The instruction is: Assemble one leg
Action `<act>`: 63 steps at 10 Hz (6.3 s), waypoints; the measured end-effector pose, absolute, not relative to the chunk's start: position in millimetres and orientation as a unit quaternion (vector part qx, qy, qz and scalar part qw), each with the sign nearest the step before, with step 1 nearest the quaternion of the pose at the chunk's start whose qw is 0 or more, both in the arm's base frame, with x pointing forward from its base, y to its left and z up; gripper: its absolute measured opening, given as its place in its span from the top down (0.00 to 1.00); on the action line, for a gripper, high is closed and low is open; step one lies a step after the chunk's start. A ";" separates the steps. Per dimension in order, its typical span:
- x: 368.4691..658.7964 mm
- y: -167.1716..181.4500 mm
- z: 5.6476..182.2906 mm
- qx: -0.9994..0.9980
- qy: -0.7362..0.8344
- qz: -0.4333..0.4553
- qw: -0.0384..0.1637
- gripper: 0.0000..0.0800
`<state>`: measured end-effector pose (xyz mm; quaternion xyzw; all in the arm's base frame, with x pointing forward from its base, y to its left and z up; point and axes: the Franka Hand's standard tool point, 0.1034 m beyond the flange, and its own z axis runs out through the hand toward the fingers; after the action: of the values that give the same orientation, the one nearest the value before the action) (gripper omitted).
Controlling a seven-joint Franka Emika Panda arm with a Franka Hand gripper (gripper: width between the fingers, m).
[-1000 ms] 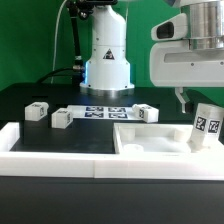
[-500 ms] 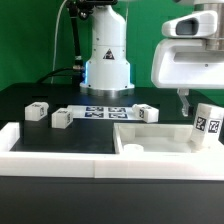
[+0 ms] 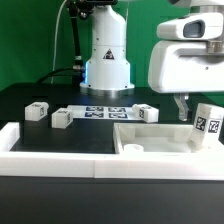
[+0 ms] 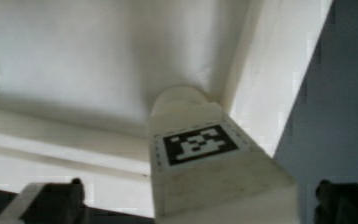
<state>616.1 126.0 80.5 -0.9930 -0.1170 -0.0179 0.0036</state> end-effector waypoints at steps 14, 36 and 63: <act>614.6 123.5 78.5 -0.970 0.243 -0.010 0.020 0.63; 620.4 130.1 76.0 -0.996 -0.091 0.007 0.004 0.19; 622.1 119.0 71.8 -0.863 0.503 -0.012 0.038 0.51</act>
Offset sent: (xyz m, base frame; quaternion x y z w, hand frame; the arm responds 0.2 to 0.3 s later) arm 0.0000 0.0000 0.0000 0.0000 0.0000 0.0000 1.0000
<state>622.1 119.0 71.8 -0.8631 0.5035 -0.0116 0.0375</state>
